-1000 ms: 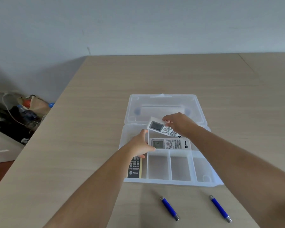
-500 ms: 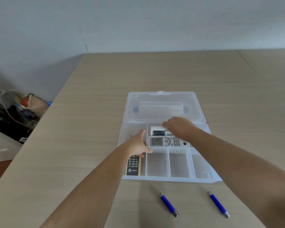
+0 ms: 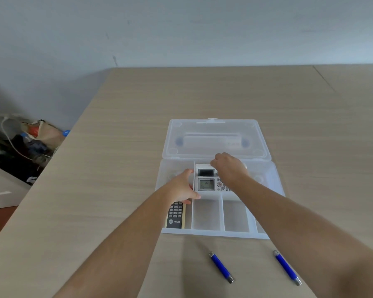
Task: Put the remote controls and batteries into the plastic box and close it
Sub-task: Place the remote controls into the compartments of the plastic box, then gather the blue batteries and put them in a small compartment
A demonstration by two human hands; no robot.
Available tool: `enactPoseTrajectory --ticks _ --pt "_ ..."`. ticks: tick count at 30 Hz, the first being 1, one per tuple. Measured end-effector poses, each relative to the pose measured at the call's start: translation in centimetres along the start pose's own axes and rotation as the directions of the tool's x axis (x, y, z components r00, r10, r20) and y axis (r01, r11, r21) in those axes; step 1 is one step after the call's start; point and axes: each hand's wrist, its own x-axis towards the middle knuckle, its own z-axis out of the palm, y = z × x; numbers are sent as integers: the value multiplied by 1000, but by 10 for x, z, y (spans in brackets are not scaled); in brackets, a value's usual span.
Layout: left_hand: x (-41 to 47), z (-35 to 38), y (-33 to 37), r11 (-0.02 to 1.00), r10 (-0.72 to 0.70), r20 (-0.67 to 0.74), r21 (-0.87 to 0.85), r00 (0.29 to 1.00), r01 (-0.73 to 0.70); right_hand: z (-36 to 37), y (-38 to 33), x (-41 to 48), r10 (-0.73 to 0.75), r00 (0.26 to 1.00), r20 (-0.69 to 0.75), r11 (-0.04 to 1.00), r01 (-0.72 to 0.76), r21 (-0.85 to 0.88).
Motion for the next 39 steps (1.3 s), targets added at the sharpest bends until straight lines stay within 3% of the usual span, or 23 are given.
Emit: enactPoseTrajectory --ticks 10,15,19,23,26,29,31,34,39 --pt "-1 1 -3 1000 -5 -16 6 1000 5 2 3 8 186 982 -17 954 -177 243" --pt "-22 1 14 973 58 -185 229 981 -14 -18 21 -10 264 960 -97 892 -205 402" --pt "-59 6 42 913 244 -326 395 913 -102 -39 37 -61 400 883 -246 830 -236 505" --pt "-95 36 56 825 291 -108 531 950 -192 -30 44 -130 540 784 -307 783 -333 526" --pt "-110 71 44 848 96 106 512 990 -137 -3 44 -179 566 777 -276 774 -384 504" --pt "-121 106 15 879 -165 193 473 967 56 29 38 -222 586 793 -166 745 -447 494" --pt "-124 119 -5 849 -199 127 518 972 106 47 34 -238 587 808 -48 730 -503 463" --pt "-123 132 -31 810 -108 -59 573 992 122 65 26 -250 560 821 106 740 -554 381" --pt "-108 154 -41 856 -115 -161 484 980 180 78 17 -244 538 828 158 770 -559 310"
